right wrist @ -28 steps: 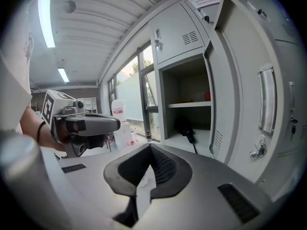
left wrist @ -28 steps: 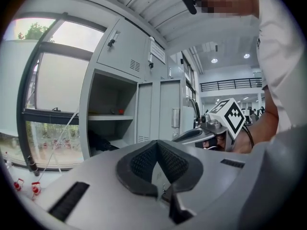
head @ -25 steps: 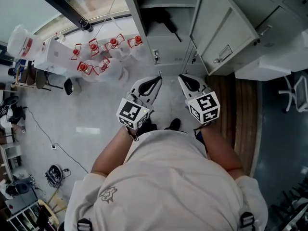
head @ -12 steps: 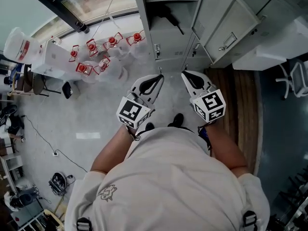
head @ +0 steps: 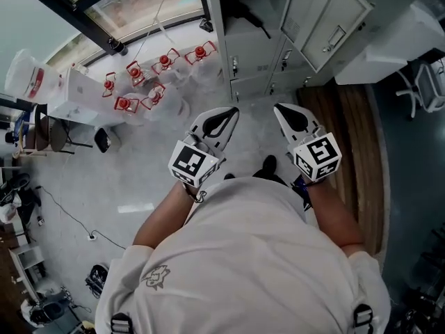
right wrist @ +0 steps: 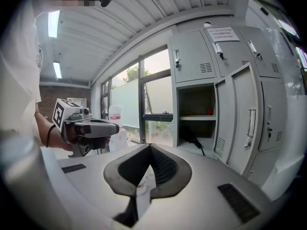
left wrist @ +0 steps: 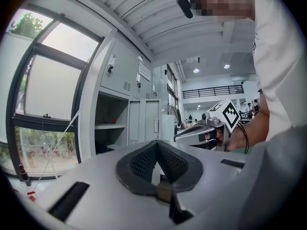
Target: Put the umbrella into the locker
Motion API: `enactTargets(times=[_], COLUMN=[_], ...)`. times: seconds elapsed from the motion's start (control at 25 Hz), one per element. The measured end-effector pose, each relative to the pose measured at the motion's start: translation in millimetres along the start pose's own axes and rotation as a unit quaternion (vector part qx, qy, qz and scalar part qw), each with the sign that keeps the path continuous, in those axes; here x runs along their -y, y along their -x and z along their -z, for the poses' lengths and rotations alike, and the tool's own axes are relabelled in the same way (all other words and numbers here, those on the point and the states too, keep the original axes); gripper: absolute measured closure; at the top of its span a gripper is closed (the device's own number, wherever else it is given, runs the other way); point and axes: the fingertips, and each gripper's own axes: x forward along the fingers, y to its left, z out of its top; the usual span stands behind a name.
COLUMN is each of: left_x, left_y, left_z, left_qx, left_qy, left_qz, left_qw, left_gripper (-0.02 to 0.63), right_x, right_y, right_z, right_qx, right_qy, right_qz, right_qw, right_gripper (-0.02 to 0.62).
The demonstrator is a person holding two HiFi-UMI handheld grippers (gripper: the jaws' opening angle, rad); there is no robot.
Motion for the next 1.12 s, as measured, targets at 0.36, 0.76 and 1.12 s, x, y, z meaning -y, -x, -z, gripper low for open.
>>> enactTargets(times=[0.36, 0.76, 1.12], left_x=[3.2, 4.6, 4.2], left_y=[58.9, 71.3, 82.0], left_z=[-1.4, -1.2, 0.2], left_qx=[0.011, 0.008, 0.013], left_qy=[0.003, 0.001, 0.012], left_qz=[0.019, 0.029, 0.041], left_qw=[0.9998, 0.9995, 0.9990], left_gripper=[0.595, 0.595, 0.595], right_x=[-75.4, -84.3, -88.1], right_y=[12.4, 18.2, 21.8], right_z=[-3.4, -4.0, 2.2], right_qx=[0.007, 0.011, 0.005], right_qy=[0.000, -0.011, -0.018], right_qz=[0.008, 0.021, 0.023], right_qw=[1.000, 1.000, 1.000], right_gripper=[0.554, 0.554, 0.554])
